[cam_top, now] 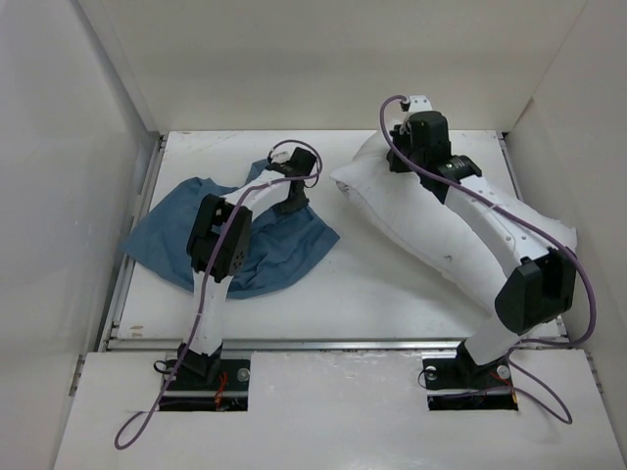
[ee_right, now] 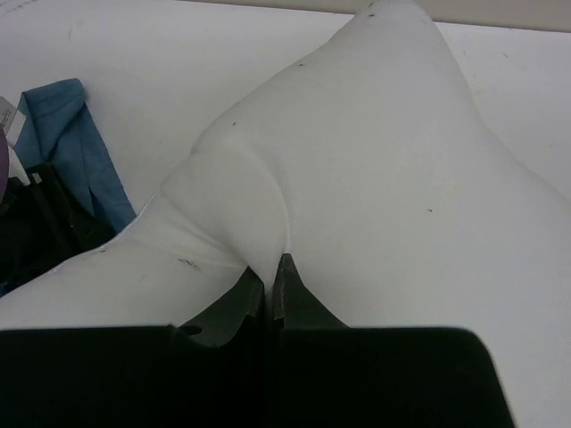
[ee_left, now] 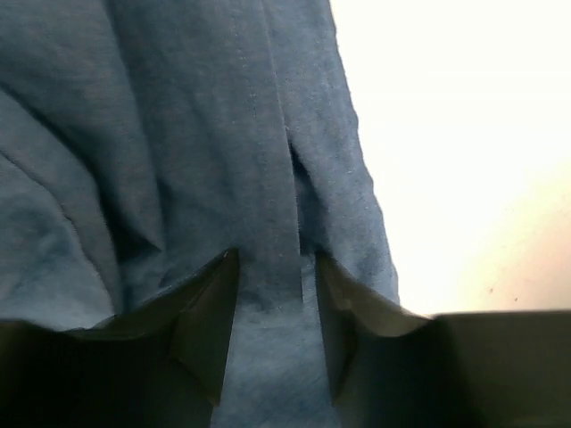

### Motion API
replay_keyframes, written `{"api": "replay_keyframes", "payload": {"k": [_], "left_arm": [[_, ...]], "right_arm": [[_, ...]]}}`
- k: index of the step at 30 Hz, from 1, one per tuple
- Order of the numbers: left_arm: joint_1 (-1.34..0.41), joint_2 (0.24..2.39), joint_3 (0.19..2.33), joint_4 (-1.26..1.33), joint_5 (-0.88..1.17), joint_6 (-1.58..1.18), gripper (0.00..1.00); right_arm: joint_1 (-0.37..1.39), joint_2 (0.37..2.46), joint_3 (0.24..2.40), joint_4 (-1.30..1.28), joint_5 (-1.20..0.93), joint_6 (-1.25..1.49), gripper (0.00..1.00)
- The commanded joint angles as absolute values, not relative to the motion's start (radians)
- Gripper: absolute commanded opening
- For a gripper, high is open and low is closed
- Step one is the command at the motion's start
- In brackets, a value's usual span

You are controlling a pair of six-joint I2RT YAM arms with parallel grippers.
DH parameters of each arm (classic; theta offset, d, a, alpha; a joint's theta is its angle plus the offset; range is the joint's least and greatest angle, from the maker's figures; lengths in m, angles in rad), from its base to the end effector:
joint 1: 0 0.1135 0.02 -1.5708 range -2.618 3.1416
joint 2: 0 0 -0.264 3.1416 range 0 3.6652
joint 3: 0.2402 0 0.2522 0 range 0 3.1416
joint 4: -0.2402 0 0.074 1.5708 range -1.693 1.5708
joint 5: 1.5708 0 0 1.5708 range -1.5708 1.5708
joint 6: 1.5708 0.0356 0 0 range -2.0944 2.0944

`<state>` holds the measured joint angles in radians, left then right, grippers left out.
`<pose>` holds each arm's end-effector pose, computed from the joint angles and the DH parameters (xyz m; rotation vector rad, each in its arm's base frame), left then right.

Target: Put the pillow into the pillowcase

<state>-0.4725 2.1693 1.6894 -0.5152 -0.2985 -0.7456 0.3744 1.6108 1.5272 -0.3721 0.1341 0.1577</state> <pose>0.4255 -0.2057 0.1811 -0.4510 2.4638 -0.1152 0.3534 0.1337 0.3685 -0.1347 2.0234 0.2009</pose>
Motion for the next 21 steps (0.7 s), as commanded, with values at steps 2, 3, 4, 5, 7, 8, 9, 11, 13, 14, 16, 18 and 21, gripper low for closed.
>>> {"api": "replay_keyframes", "payload": {"k": [2, 3, 4, 5, 7, 8, 9, 11, 13, 14, 16, 18, 21], "left_arm": [[-0.482, 2.158, 1.773, -0.601, -0.356, -0.739, 0.02], [-0.482, 2.139, 1.773, -0.610, -0.356, -0.739, 0.00], [-0.482, 2.123, 1.773, -0.611, -0.368, -0.726, 0.00], [-0.482, 2.081, 1.758, -0.611, -0.368, -0.726, 0.00], [-0.482, 2.022, 1.708, -0.586, -0.377, -0.683, 0.00], [-0.482, 1.947, 1.683, -0.574, -0.377, -0.669, 0.00], [-0.494, 1.906, 1.622, -0.537, -0.377, -0.655, 0.00], [-0.508, 1.817, 1.557, -0.499, -0.377, -0.606, 0.00], [-0.535, 1.688, 1.469, -0.437, -0.365, -0.569, 0.00], [-0.535, 1.649, 1.444, -0.420, -0.345, -0.554, 0.00], [-0.546, 1.551, 1.392, -0.387, -0.302, -0.523, 0.00], [-0.558, 1.499, 1.381, -0.377, -0.302, -0.500, 0.00], [-0.584, 1.407, 1.347, -0.358, -0.279, -0.444, 0.00]], "right_arm": [[0.374, 1.563, 1.517, -0.324, 0.156, 0.172, 0.00], [0.374, 1.563, 1.505, -0.324, 0.156, 0.181, 0.00], [0.374, 1.554, 1.505, -0.324, 0.156, 0.181, 0.00], [0.374, 1.542, 1.493, -0.324, 0.156, 0.181, 0.00], [0.374, 1.523, 1.479, -0.324, 0.156, 0.181, 0.00], [0.374, 1.511, 1.457, -0.324, 0.156, 0.181, 0.00], [0.374, 1.485, 1.445, -0.312, 0.156, 0.170, 0.00], [0.374, 1.454, 1.405, -0.298, 0.156, 0.170, 0.00], [0.374, 1.408, 1.376, -0.266, 0.146, 0.170, 0.00], [0.374, 1.391, 1.361, -0.253, 0.120, 0.170, 0.00], [0.374, 1.342, 1.304, -0.215, 0.088, 0.182, 0.00], [0.374, 1.316, 1.257, -0.206, 0.066, 0.183, 0.00], [0.374, 1.283, 1.224, -0.196, 0.077, 0.192, 0.00]]}}
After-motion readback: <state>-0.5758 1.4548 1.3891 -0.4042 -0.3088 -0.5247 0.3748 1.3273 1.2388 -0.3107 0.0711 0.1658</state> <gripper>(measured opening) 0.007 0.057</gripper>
